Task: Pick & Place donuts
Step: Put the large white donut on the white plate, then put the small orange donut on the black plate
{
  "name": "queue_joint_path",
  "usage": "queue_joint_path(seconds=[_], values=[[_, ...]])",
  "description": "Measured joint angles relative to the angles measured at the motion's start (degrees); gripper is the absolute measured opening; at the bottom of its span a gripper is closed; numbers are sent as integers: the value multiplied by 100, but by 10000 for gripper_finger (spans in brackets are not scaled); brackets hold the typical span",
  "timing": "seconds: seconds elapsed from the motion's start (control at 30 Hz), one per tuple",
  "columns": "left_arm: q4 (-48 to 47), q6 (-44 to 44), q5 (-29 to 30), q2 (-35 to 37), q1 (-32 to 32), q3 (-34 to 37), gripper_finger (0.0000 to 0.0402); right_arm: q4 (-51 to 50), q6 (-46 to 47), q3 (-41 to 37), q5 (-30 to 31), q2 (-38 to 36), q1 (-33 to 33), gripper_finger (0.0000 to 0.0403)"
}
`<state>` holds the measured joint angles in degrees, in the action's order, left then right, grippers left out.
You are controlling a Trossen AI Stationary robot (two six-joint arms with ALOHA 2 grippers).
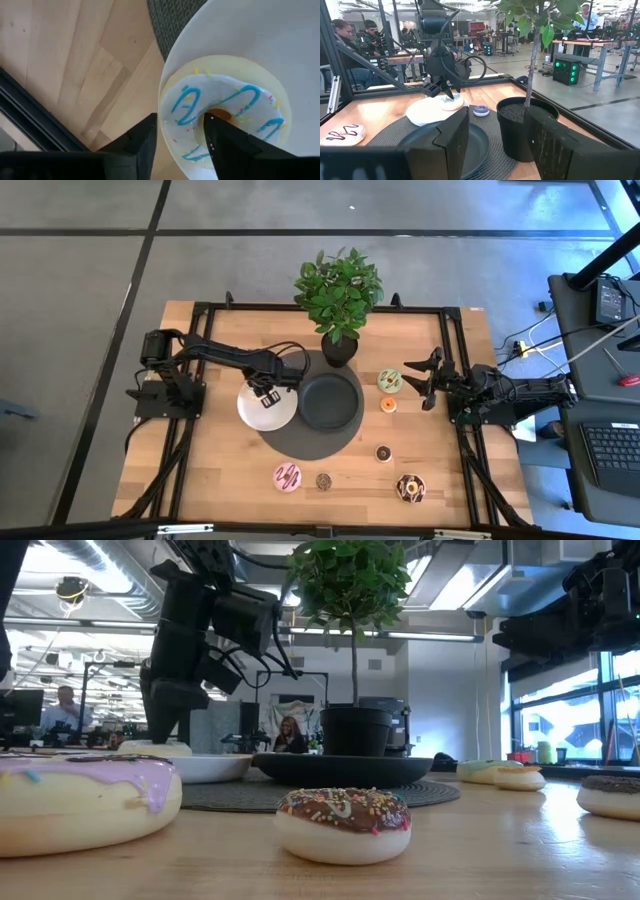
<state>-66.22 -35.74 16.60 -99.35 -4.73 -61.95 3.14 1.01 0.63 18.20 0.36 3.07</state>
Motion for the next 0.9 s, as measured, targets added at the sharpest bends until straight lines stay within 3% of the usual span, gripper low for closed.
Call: queue_joint_path(seconds=[0.23, 0.43, 0.7, 0.8, 0.9], values=[[-2, -51, 24, 167, 21, -88, 177, 1, 20, 1, 3, 1, -1, 189], [446, -15, 636, 704, 263, -186, 174, -64, 21, 38, -29, 2, 0, 189], [3067, 1022, 1818, 1265, 1255, 5, 171, -1182, 24, 1067, -282, 660, 0, 189], [4125, 1455, 1767, 1466, 1445, 357, 171, -1714, 33, 1553, -282, 1312, 0, 189], [5385, 1855, 1215, 1734, 1524, 845, 171, -2394, 232, 2070, -275, 2173, 2, 189]])
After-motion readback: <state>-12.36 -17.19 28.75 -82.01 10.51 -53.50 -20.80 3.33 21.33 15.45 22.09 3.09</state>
